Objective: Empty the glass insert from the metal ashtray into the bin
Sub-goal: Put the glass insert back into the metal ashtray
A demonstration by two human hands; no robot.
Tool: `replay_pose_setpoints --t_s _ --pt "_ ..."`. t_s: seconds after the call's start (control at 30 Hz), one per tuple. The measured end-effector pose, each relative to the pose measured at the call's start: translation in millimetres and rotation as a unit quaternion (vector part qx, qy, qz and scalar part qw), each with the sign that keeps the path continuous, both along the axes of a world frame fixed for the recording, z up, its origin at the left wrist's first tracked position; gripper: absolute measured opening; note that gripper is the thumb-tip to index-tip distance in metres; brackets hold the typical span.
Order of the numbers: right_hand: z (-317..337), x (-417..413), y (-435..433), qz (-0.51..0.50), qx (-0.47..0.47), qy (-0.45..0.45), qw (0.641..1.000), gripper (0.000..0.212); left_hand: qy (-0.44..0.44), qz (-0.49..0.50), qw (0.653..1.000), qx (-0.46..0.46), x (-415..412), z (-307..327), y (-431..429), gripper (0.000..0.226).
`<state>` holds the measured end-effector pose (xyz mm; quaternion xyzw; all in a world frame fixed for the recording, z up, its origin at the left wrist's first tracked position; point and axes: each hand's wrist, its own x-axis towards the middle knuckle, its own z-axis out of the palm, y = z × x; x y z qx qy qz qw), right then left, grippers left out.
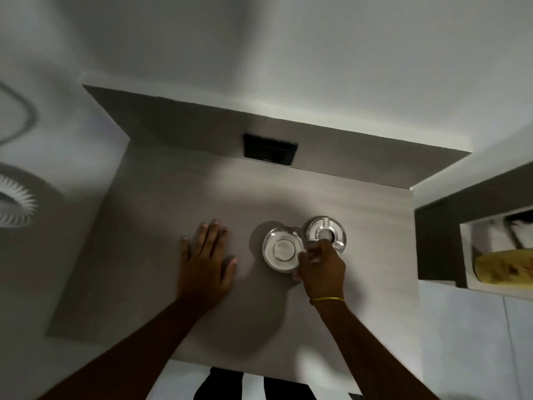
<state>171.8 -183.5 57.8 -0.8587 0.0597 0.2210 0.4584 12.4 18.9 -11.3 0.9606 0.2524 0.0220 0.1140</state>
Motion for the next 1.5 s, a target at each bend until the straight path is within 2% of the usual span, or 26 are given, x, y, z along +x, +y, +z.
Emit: replay_pose_setpoints --t_s 0.13,0.3,0.37,0.47,0.57,0.7,0.77,0.9,1.03,1.23,1.33,1.5 --pt "-10 -5 17 -0.006 0.002 0.004 1.000 0.014 -0.004 0.004 1.000 -0.013 0 -3 1 0.075" --pt "-14 -10 23 0.017 -0.029 -0.009 0.999 0.015 -0.017 0.002 1.000 -0.010 -2 -7 2 0.075" --pt "-7 -9 22 0.045 -0.079 -0.049 0.995 0.015 -0.021 0.002 1.000 -0.009 -3 -8 2 0.074" --pt "6 8 15 0.079 -0.161 -0.171 0.969 0.022 -0.021 -0.005 1.000 -0.004 -2 -9 3 0.073" --pt "18 39 10 0.170 -0.237 -0.213 0.933 0.042 -0.017 -0.007 1.000 0.001 -2 -8 3 0.072" --pt "30 58 12 0.330 -0.356 -0.084 0.870 0.090 -0.004 -0.006 1.000 0.003 -1 -6 2 0.071" --pt "30 58 11 0.362 -0.356 -0.062 0.859 0.096 -0.005 -0.005 1.000 -0.002 -2 -6 2 0.071" --pt "28 55 9 0.360 -0.352 -0.086 0.859 0.091 -0.001 -0.005 1.000 -0.005 -1 -7 2 0.072" --pt "29 54 6 0.339 -0.344 -0.088 0.871 0.097 -0.003 -0.006 1.000 -0.005 -2 -9 3 0.073" --pt "44 41 17 0.337 -0.256 -0.079 0.903 0.099 -0.009 -0.002 1.000 0.002 0 -10 3 0.074" --pt "47 19 35 0.374 -0.232 -0.086 0.894 0.093 -0.012 -0.001 1.000 0.005 -1 -8 2 0.074" --pt "38 -5 63 0.422 -0.262 -0.099 0.862 0.094 -0.007 -0.002 1.000 0.008 -2 -6 3 0.075"
